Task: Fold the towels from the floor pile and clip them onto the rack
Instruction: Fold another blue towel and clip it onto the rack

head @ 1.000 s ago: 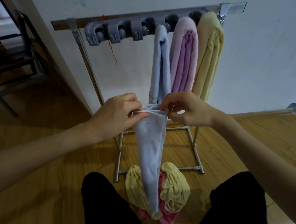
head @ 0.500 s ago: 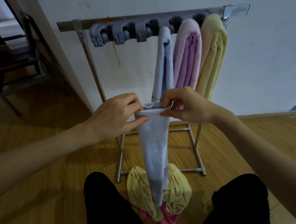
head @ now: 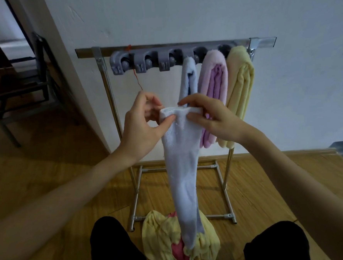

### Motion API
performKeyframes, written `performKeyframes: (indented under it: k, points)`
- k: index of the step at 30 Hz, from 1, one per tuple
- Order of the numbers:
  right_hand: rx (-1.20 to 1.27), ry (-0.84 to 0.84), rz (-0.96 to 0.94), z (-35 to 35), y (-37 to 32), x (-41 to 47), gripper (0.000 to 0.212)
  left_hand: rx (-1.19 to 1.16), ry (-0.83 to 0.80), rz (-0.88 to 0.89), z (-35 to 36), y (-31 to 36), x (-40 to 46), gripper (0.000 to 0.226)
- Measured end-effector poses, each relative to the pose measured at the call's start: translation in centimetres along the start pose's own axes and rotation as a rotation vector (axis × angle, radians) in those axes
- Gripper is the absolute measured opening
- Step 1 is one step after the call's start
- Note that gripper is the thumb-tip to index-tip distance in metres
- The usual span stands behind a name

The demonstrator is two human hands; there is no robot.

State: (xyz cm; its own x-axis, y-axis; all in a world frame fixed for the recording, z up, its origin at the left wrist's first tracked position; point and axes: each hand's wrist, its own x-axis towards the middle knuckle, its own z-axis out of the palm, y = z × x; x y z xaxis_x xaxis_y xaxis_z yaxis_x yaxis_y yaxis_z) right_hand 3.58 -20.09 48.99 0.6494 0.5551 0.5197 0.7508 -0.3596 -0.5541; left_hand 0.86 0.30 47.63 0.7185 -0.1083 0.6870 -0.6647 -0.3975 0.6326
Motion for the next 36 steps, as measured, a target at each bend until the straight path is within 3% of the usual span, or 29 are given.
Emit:
performKeyframes:
  k: [3, 7, 11, 14, 17, 21, 26, 32, 36]
  points:
    - [0.006, -0.066, -0.017, -0.4, -0.4, -0.1, 0.026, -0.011, -0.023, -0.024, 0.0, 0.2, 0.5, 0.039]
    - [0.006, -0.082, -0.025, -0.1, -0.2, -0.2, 0.004, -0.002, -0.085, -0.024, -0.1, 0.2, 0.2, 0.039]
    - [0.035, -0.045, 0.012, 0.8, 0.1, -0.2, 0.016, -0.05, -0.121, -0.094, -1.2, 0.0, -0.7, 0.044]
    - [0.092, -0.053, 0.055, 2.1, -0.6, -0.3, 0.018, -0.165, -0.116, -0.24, -2.2, -1.1, -2.5, 0.051]
    - [0.155, -0.027, 0.119, 3.3, -1.0, -0.4, 0.021, -0.107, -0.224, -0.398, -2.1, -4.3, -6.6, 0.058]
    - [0.234, 0.005, 0.187, 4.3, -1.5, -0.6, 0.018, -0.121, -0.444, -0.669, 0.0, -8.9, -13.7, 0.049]
    - [0.276, 0.07, 0.256, 4.9, -2.2, -0.4, 0.014, -0.113, -0.514, -0.836, 3.1, -13.3, -16.8, 0.031]
    - [0.312, 0.34, 0.384, 4.9, -0.4, -1.6, 0.02, -0.113, -0.526, -1.021, 7.2, -15.3, -19.0, 0.023]
    - [0.329, 0.656, 0.652, 4.5, 4.4, -4.4, 0.027, -0.159, -0.462, -1.043, 6.3, -16.2, -19.6, 0.007]
